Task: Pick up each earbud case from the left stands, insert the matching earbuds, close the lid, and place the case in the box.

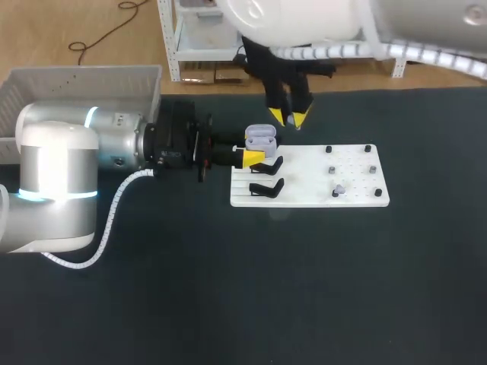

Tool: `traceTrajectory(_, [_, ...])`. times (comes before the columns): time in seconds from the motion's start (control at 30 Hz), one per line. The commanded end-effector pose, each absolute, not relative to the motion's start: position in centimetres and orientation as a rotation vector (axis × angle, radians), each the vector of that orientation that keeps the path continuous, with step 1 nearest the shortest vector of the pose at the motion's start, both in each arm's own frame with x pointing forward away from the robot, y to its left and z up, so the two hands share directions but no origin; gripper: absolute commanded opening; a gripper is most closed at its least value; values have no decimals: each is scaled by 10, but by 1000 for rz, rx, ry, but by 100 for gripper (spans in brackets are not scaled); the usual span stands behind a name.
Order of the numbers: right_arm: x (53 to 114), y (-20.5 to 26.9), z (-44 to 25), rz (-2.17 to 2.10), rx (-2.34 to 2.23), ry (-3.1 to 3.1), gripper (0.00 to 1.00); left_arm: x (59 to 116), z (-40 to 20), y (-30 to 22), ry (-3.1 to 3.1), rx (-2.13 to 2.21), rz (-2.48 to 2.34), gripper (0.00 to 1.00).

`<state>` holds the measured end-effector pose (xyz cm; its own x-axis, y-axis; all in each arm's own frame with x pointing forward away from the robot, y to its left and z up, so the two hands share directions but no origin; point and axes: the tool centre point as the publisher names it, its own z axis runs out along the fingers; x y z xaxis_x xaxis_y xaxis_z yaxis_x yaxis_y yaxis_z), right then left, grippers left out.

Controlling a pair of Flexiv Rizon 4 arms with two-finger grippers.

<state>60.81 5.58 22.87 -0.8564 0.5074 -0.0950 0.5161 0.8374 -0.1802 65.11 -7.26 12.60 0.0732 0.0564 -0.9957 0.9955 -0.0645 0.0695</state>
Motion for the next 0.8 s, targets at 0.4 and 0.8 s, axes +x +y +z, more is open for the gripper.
traceTrajectory(0.4, [621,84,220,-348,849,2948,0,650,125,-72,1168,1328,-1168,0])
traceTrajectory(0.8, [627,97,204,-323,836,2981,0,650,125,-72,1168,1328,-1168,0])
